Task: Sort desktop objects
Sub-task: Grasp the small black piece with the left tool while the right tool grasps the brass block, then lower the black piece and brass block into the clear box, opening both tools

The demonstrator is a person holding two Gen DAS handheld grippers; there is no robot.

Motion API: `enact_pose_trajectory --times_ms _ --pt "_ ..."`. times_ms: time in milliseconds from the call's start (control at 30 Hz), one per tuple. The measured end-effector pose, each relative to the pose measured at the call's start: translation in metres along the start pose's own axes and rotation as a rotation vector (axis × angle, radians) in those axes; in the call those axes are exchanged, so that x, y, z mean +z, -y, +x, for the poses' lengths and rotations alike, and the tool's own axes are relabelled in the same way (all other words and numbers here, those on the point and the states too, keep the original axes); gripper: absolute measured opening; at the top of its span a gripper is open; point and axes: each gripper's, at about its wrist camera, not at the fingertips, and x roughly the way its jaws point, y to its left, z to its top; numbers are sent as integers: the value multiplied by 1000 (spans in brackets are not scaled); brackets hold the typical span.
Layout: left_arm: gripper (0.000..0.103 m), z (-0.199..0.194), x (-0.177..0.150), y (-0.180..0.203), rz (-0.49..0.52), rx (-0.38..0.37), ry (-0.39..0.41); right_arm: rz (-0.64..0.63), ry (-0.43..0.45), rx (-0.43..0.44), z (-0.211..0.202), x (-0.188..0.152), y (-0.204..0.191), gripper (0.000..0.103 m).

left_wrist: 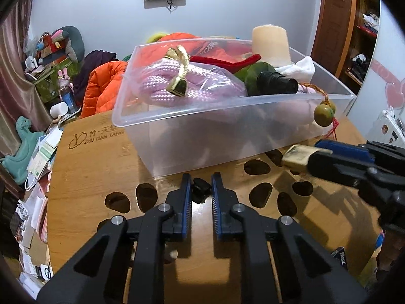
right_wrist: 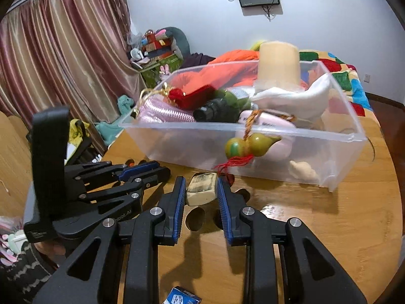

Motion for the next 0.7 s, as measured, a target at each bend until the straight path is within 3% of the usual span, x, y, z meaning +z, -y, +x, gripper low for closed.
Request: enact_pose_trajectory --times_ms 233,700 --pt "15 -15 -3 -2 -27 -20 21 7 41 12 -16 6 1 23" --pt "15 -59 19 17 9 -55 144 9 128 8 -55 12 1 23"
